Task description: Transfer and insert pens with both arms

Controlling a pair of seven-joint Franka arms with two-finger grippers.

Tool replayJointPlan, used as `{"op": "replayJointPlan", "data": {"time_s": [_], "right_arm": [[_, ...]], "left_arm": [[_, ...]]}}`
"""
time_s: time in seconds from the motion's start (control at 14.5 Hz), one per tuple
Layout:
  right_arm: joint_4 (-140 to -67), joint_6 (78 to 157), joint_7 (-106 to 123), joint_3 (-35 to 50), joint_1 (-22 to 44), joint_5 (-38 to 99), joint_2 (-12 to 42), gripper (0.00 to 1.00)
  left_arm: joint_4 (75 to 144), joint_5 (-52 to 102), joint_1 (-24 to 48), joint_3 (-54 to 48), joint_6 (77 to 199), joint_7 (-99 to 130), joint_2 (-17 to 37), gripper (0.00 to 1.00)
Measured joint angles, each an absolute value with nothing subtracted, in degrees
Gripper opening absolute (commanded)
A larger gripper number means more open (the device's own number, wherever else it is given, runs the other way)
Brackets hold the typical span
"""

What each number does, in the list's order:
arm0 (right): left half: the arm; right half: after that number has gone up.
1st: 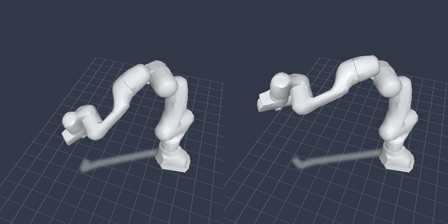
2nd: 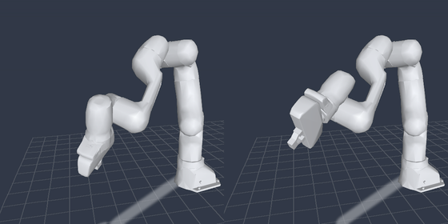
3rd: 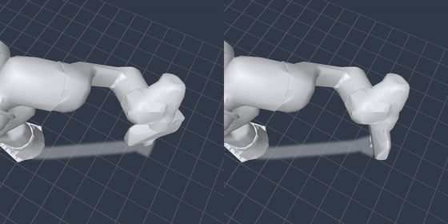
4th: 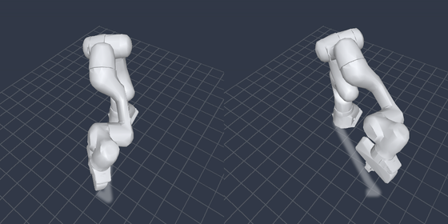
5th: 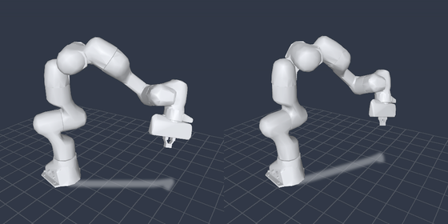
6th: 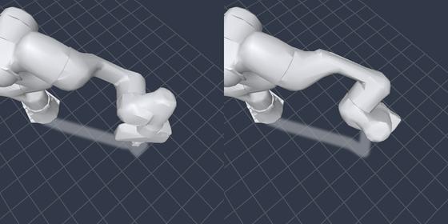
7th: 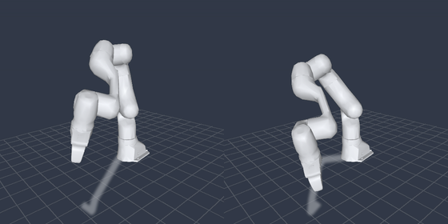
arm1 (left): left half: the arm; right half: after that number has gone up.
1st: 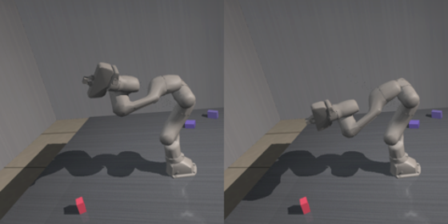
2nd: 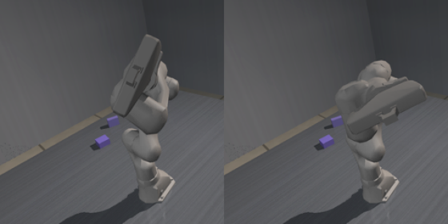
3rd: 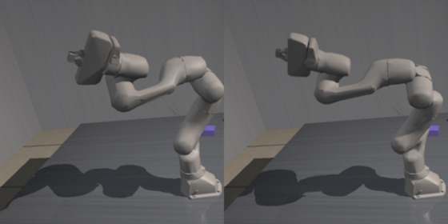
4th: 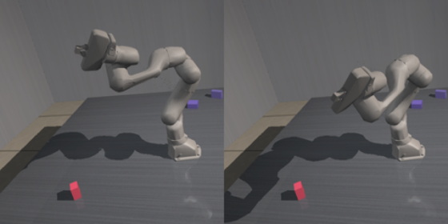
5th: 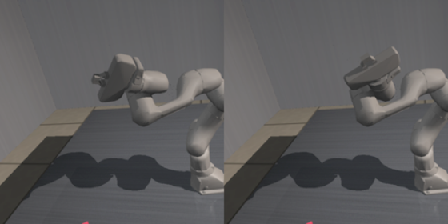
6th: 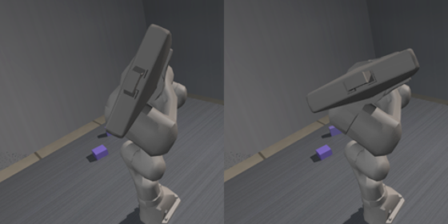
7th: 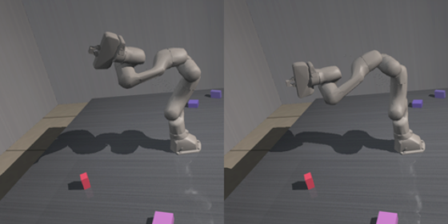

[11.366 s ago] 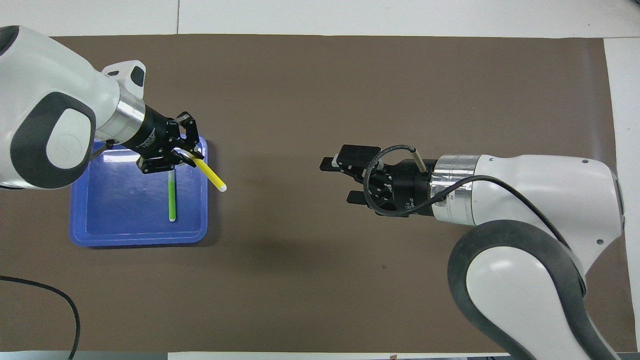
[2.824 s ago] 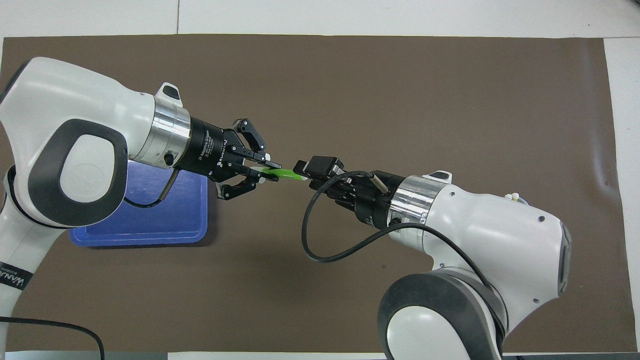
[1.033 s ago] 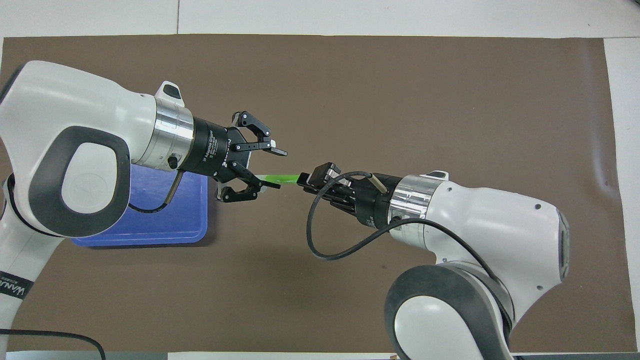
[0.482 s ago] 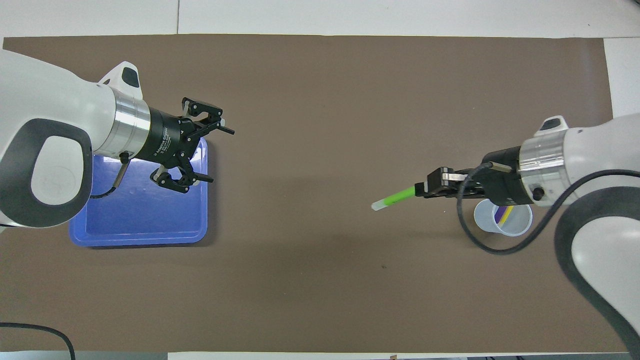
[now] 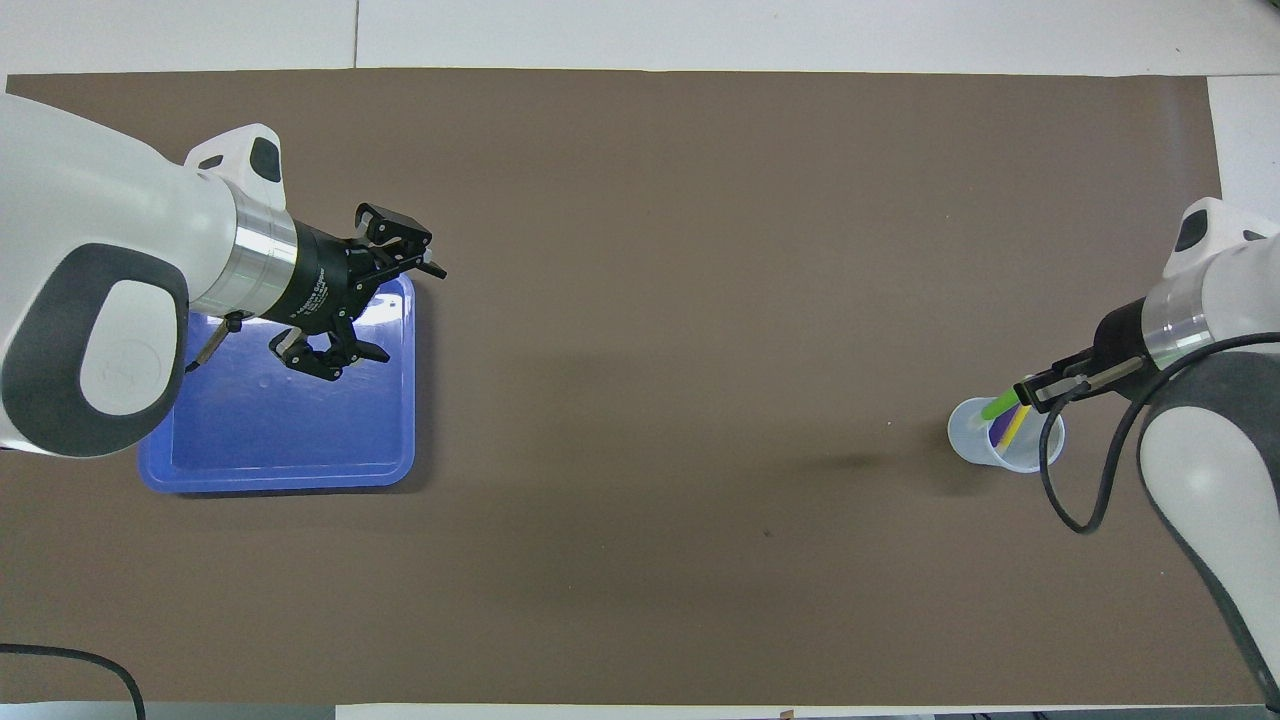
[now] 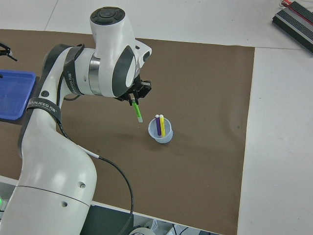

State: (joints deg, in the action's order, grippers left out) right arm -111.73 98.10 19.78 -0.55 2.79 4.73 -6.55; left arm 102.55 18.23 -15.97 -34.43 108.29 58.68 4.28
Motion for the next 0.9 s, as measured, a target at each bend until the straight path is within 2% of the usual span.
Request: {"op": "replayJointPlan", "data": {"time_s": [0.28,0.48,0.69,0.76,0.83,0.9], "right_arm": [[-113.29,98.94,24.62,-0.56,1.59,2.38,-5.63,0.00],[-113.44,99.09,27.39,-0.53,0.60,1.95,-5.38,0.00],[-114.69,100.79,28.70,-0.53,-0.27,1.93,-5.28,0.00],[-115.47,101.66,28.81,-0.54,-0.42,1.93,-5.28,0.06],[-116.06,102.07,28.81,-0.52,-0.42,1.93,-5.27,0.62],[-116.41,102.30,28.81,-0.47,-0.42,1.93,-5.27,1.00]], "left_arm": [[102.14,13.19,-15.78,-34.57,107.78,51.58,4.28,1.00],[98.83,6.03,-15.58,-34.29,102.41,42.00,4.53,1.00],[95.38,1.80,-10.57,-27.80,96.28,30.20,4.51,1.00],[94.61,1.46,-8.46,-24.79,94.60,25.85,4.44,1.00],[94.04,1.40,-6.83,-22.23,93.19,21.73,4.29,1.00],[93.67,1.38,-5.41,-19.85,91.91,18.08,4.04,1.00]]}}
